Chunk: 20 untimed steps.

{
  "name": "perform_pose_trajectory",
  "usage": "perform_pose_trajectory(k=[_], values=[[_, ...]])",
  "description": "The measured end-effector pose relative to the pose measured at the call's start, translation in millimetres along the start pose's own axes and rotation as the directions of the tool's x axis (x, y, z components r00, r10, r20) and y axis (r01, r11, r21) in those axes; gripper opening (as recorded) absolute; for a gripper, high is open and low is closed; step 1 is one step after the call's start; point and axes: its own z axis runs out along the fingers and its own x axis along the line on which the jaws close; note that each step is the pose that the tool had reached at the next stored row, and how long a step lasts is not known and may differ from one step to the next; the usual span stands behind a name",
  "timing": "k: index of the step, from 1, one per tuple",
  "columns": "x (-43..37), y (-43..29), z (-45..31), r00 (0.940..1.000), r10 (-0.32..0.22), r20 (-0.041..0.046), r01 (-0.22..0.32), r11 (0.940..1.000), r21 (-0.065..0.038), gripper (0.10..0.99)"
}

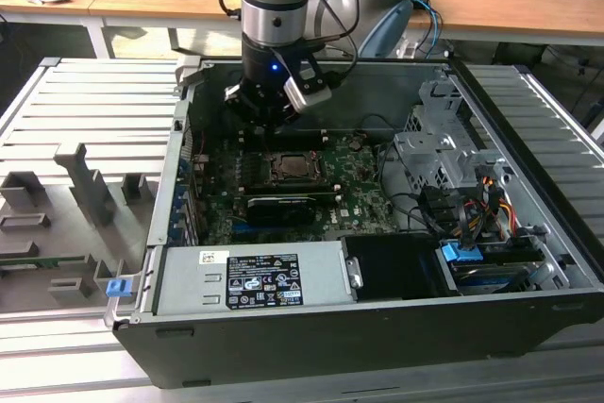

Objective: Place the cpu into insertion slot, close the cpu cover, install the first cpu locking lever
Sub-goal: 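Close the cpu cover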

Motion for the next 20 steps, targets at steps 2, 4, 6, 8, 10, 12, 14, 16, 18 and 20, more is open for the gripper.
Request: perform_pose_trajectory(k=[2,4,6,8,10,12,14,16,18,20], values=[[0.6,0.0,0.0,1.0,0.0,0.0,0.0,1.0,0.0,0.106],[1.4,0.1,0.0,1.0,0.0,0.0,0.0,1.0,0.0,0.106],[2.1,0.1,0.0,1.0,0.0,0.0,0.0,1.0,0.0,0.106],[3.4,0.1,0.1,1.0,0.0,0.0,0.0,1.0,0.0,0.106],[6.5,0.2,0.1,1.0,0.0,0.0,0.0,1.0,0.0,0.106],[8.0,0.3,0.2,1.0,0.0,0.0001,0.0,1.0,0.0,0.106],[10.9,0.4,0.2,1.0,0.0,0.0001,0.0,1.0,0.0,0.106],[13.1,0.5,0.3,1.0,0.0,0.0001,0.0,1.0,0.0,0.106],[15.7,0.6,0.3,1.0,0.0,0.0001,0.0,1.0,0.0,0.106],[17.0,0.7,0.3,1.0,0.0,0.0001,0.0,1.0,0.0,0.106]])
